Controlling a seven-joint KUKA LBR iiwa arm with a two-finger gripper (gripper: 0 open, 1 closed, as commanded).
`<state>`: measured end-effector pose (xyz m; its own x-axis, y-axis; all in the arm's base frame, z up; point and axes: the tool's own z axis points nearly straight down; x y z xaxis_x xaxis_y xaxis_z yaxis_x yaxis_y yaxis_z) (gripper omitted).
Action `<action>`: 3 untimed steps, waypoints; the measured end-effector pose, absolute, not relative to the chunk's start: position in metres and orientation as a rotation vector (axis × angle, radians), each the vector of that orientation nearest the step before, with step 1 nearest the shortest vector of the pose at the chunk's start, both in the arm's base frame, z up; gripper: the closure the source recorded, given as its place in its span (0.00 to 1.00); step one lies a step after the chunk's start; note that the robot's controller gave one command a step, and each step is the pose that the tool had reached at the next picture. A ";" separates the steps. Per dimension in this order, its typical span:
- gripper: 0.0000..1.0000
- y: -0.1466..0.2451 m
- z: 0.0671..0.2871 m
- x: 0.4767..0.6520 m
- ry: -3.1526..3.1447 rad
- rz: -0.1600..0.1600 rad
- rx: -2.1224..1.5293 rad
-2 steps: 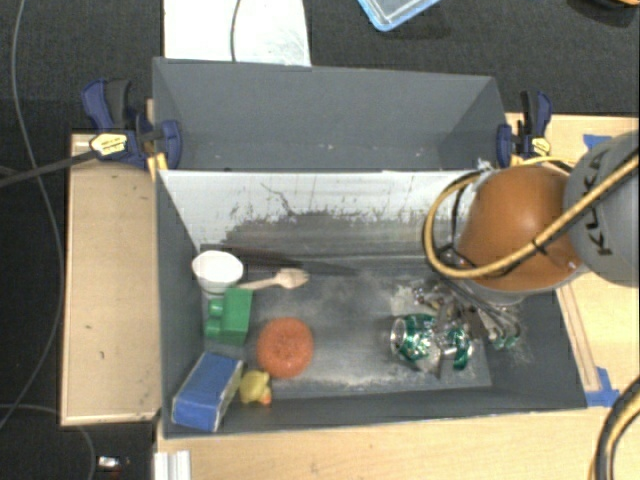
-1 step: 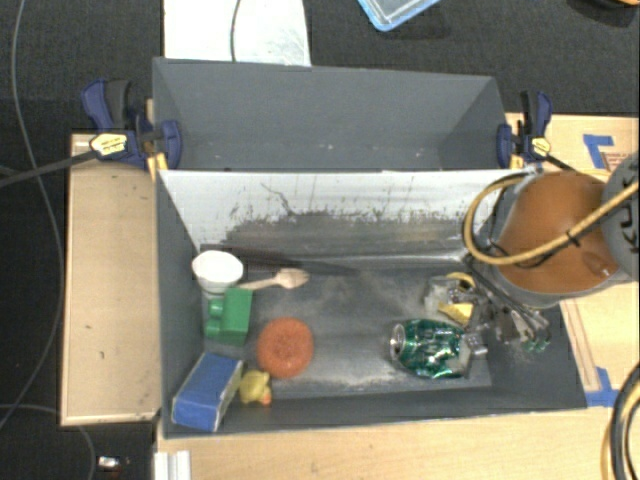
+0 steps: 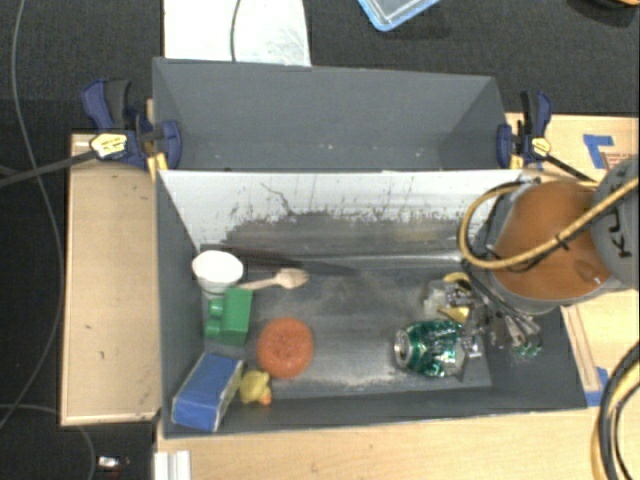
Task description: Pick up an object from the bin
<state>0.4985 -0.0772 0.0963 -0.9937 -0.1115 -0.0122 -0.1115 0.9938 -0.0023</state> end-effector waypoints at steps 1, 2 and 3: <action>1.00 -0.096 0.071 0.493 2.993 -0.003 -0.946; 1.00 -0.097 0.071 0.493 2.994 -0.003 -0.945; 1.00 -0.087 0.128 0.494 2.992 0.000 -0.950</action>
Offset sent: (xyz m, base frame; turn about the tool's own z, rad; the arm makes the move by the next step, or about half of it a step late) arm 0.0000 0.0000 0.0000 0.0000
